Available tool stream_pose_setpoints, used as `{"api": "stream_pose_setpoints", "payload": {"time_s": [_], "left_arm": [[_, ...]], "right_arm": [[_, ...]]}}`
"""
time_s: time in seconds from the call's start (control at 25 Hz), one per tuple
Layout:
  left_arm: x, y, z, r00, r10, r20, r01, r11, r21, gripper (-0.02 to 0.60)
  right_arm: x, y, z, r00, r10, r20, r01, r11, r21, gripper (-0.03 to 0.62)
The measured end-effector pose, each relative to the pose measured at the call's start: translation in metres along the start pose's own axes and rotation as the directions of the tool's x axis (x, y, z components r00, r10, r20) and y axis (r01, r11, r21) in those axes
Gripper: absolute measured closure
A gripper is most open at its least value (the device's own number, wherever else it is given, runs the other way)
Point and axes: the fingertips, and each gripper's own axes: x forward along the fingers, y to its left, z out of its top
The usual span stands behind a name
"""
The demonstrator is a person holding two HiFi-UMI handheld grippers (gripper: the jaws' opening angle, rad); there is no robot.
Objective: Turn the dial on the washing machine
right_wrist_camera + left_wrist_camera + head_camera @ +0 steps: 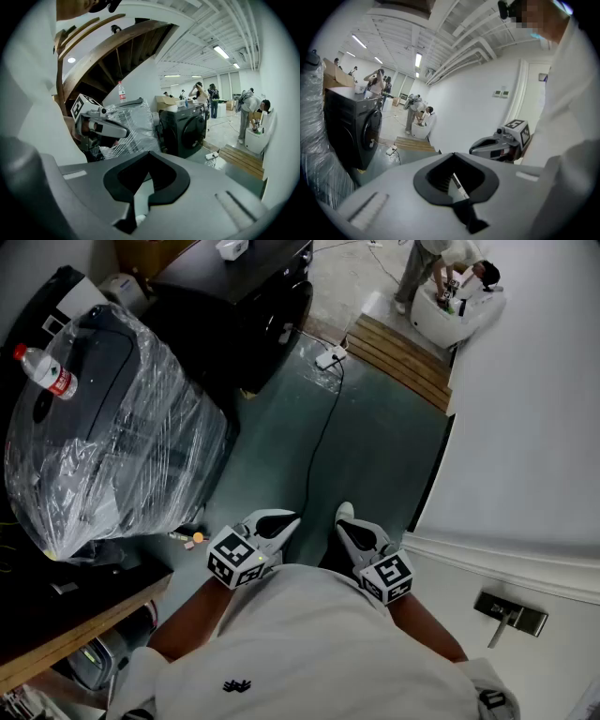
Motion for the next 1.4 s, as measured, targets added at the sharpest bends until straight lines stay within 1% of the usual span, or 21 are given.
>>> {"api": "stream_pose_setpoints", "payload": {"time_s": [0.12,0.24,0.32,0.48,0.52,0.68,0.76,0.84,0.92,1.0,1.2,1.32,1.4], "left_arm": [[0.031,0.005,0.021,1.0,-0.006,0.012,0.006,1.0,0.024,0.528],[0.07,0.017,0.05,1.0,0.016,0.02,-0.017,0.999,0.036,0.528],[0.104,0.02,0.074,0.999,0.026,0.02,-0.027,0.999,0.035,0.528],[0.176,0.011,0.124,1.0,0.012,0.012,-0.013,0.995,0.095,0.528],[0.192,0.012,0.135,1.0,0.013,0.02,-0.015,0.995,0.097,0.528],[0.245,0.027,0.17,0.996,0.055,0.066,-0.059,0.996,0.062,0.526],[0.26,0.038,0.179,0.994,0.084,0.066,-0.087,0.995,0.048,0.526],[0.269,0.049,0.187,0.994,0.097,0.06,-0.099,0.994,0.042,0.526],[0.282,0.066,0.196,0.993,0.105,0.056,-0.108,0.993,0.04,0.526],[0.297,0.086,0.208,0.992,0.109,0.054,-0.111,0.993,0.033,0.526],[0.339,0.145,0.243,0.992,0.097,0.084,-0.098,0.995,0.001,0.526],[0.361,0.196,0.266,0.991,0.099,0.085,-0.097,0.995,-0.026,0.526],[0.375,0.229,0.294,0.991,0.099,0.09,-0.098,0.995,-0.017,0.526]], "right_arm": [[-0.002,-0.038,0.011,1.0,-0.008,0.013,0.008,1.0,-0.013,0.594],[-0.001,-0.087,0.031,0.999,-0.005,0.039,0.007,0.999,-0.041,0.594],[-0.004,-0.127,0.045,0.999,0.004,0.049,-0.001,0.998,-0.057,0.594],[-0.02,-0.202,0.066,0.998,0.025,0.062,-0.02,0.998,-0.067,0.594],[-0.023,-0.219,0.07,0.997,0.029,0.067,-0.024,0.997,-0.072,0.593],[-0.031,-0.288,0.076,0.997,0.026,0.073,-0.018,0.995,-0.101,0.592],[-0.03,-0.313,0.077,0.997,0.007,0.072,-0.001,0.996,-0.084,0.588],[-0.026,-0.333,0.083,0.997,-0.009,0.08,0.014,0.998,-0.065,0.578],[-0.015,-0.353,0.09,0.996,-0.012,0.088,0.017,0.998,-0.055,0.565],[0.0,-0.373,0.098,0.996,-0.004,0.084,0.007,0.999,-0.044,0.565],[0.045,-0.427,0.124,0.999,0.013,0.033,-0.011,0.998,-0.064,0.565],[0.078,-0.458,0.157,1.0,0.003,0.002,-0.003,0.995,-0.104,0.565],[0.1,-0.482,0.19,1.0,-0.002,0.013,0.004,0.993,-0.121,0.565]]}}
